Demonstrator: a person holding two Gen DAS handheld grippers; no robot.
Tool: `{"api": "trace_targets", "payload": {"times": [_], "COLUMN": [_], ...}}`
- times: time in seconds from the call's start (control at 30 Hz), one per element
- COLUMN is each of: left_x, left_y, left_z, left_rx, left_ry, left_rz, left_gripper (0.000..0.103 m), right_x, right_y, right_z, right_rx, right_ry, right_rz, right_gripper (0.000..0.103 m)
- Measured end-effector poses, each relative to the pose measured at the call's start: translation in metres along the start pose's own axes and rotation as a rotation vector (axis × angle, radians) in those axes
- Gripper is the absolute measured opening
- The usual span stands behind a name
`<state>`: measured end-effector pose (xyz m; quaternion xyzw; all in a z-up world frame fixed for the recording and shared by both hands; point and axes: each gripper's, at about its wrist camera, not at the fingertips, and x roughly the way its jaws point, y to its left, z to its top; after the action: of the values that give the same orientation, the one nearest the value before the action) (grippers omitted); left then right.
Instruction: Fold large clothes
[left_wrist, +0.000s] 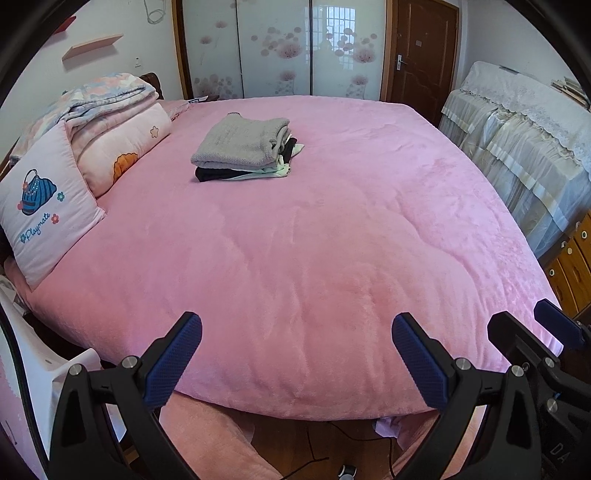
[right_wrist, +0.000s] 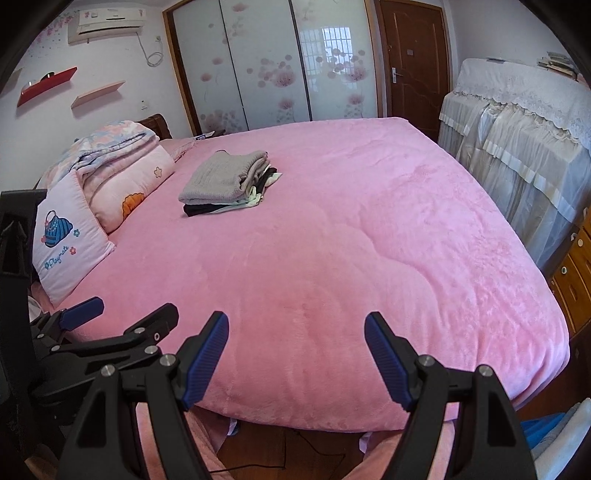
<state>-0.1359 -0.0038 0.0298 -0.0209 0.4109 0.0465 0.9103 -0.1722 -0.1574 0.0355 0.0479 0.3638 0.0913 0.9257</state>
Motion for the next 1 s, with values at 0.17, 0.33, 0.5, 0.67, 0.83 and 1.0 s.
{"api": "trace_targets", "payload": {"times": [0.17,0.33,0.5,0.67,0.83,1.0], "left_x": [0.006,0.011,0.015,0.018,0.022,0.024], "left_y": [-0.004,-0.004,-0.004,-0.004,-0.003,-0.004], "left_z": [0.003,0.008,0.011,0.014,0.013,0.013], "left_rx": [0.005,0.01,0.01,0.012,0.004,0.009], "left_ry": [0.003,-0.007,-0.005,0.0,0.004,0.001], "left_rz": [-0.001,-0.003,-0.014,-0.015,-0.027,-0.027], "left_gripper": [0.102,0.102,0.102,0.102,0.102,0.102], "right_x": [0.007,0.011,0.012,0.013,0.016,0.017], "right_y": [-0.002,-0.003,-0.005,-0.005,-0.006,-0.007], "right_z": [0.003,0.007,0.008,0.009,0.011,0.01], "right_rx": [0.006,0.003,0.002,-0.002,0.0,0.005], "right_ry": [0.0,-0.012,-0.018,-0.02,-0.022,-0.018], "right_rz": [-0.005,-0.018,-0.022,-0.027,-0.034,-0.033], "right_gripper": [0.077,0.077,0.077,0.077,0.077,0.077]}}
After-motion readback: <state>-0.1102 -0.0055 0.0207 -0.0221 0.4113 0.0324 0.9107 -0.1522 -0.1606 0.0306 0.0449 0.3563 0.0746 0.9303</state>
